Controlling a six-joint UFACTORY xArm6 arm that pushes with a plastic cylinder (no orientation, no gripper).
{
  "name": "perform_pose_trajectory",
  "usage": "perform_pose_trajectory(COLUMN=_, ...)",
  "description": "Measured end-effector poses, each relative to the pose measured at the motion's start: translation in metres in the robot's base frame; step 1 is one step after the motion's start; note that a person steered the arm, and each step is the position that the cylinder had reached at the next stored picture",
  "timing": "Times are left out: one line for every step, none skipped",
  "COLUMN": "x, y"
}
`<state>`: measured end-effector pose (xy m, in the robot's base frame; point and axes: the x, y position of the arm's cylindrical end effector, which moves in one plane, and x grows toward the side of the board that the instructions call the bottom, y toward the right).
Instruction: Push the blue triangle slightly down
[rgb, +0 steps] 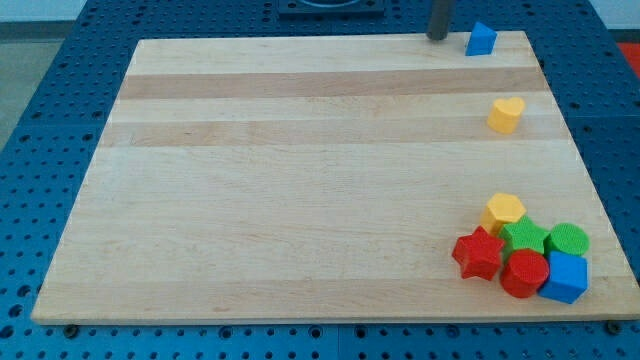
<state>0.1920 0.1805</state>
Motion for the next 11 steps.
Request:
perform_pose_trajectory(x=-0.001, y=0.020)
perform_pose_trajectory(x=-0.001, y=0.030)
perform_pose_trajectory(x=0.000, y=0.050)
perform_pose_trajectory(x=0.000, y=0.068)
perform_pose_trajectory(x=0.000, y=0.065)
perform_pose_trajectory(x=0.002, y=0.056)
perform_pose_trajectory(x=0.010, y=0.062)
perform_pose_trajectory(x=0.010, y=0.076)
perform_pose_trajectory(x=0.011, y=0.084)
perform_pose_trajectory(x=0.019, y=0.084)
perform_pose_trajectory(x=0.020, y=0.081)
